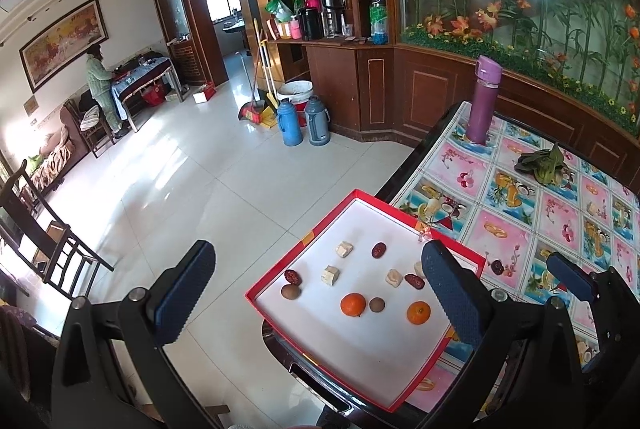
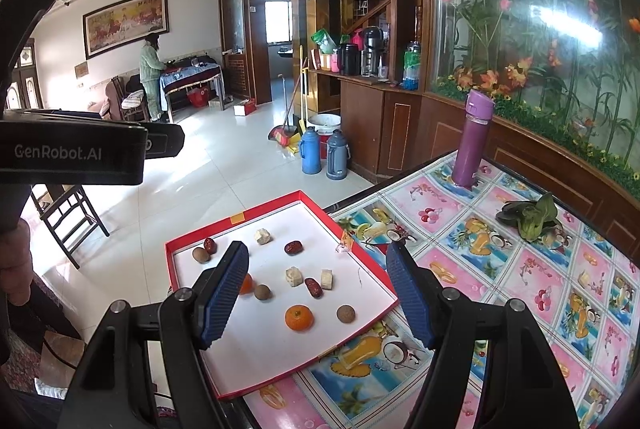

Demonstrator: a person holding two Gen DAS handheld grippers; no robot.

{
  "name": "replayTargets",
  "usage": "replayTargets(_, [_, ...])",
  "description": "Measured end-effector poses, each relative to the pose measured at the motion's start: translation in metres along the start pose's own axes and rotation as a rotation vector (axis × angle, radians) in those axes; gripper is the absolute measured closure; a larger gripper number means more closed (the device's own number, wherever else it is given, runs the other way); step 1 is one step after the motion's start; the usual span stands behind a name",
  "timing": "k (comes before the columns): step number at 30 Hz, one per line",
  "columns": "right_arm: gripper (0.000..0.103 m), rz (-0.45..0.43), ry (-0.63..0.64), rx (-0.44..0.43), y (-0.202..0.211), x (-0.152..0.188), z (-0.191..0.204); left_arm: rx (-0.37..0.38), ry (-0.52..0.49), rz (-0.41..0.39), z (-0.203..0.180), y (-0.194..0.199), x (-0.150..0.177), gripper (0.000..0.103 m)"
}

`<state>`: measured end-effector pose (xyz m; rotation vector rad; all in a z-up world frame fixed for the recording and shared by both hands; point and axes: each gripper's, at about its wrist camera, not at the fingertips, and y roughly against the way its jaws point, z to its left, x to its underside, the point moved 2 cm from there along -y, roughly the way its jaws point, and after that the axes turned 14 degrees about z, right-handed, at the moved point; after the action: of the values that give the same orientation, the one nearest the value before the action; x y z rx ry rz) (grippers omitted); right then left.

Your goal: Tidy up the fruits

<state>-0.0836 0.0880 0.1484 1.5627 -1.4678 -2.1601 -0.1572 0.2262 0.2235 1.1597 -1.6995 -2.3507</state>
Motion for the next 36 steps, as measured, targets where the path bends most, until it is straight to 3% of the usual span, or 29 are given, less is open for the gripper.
replayTargets(8, [0.032, 0.007, -0.001, -0.003, -0.004, 0.002, -0.001, -0.008, -0.016, -0.026, -0.004, 0.003, -0.001, 0.0])
replayTargets(36, [0.032, 0.03, 0.009, -0.007, -0.009, 0.005, -0.004, 0.038, -0.025, -0.007, -0.008, -0.01, -0.004, 0.0])
